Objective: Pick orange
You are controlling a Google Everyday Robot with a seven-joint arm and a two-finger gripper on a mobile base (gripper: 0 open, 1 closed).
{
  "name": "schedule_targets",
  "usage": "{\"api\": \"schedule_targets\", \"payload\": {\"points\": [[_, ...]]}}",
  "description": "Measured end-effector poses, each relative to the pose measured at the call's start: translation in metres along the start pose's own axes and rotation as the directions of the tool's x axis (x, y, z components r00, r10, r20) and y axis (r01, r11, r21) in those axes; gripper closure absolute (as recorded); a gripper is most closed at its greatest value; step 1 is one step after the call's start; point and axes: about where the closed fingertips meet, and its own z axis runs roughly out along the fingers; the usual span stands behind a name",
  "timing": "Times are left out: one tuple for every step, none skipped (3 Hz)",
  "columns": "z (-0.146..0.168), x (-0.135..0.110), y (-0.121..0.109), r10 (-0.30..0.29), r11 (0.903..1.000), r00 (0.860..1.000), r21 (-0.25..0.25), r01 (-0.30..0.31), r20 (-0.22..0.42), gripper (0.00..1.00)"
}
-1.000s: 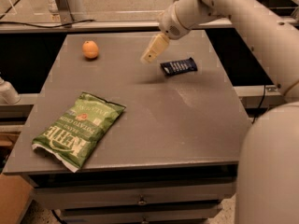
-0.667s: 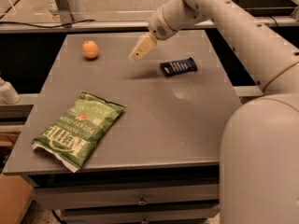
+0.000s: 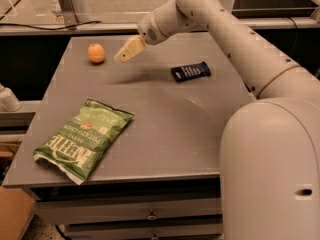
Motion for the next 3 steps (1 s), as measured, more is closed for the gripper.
{"api": "schedule_targets", "payload": {"points": [[0.021,-0.025,0.021,-0.021,0.9977,0.997,-0.062,0.026,0.071,0.00],[0.038,-0.039,0.039,-0.075,0.9915,0.991,-0.098,0.086,0.109,0.00],[0.054,-0.036,0.048,-0.119,0.9855,0.988,-0.109,0.130,0.100,0.00]]}}
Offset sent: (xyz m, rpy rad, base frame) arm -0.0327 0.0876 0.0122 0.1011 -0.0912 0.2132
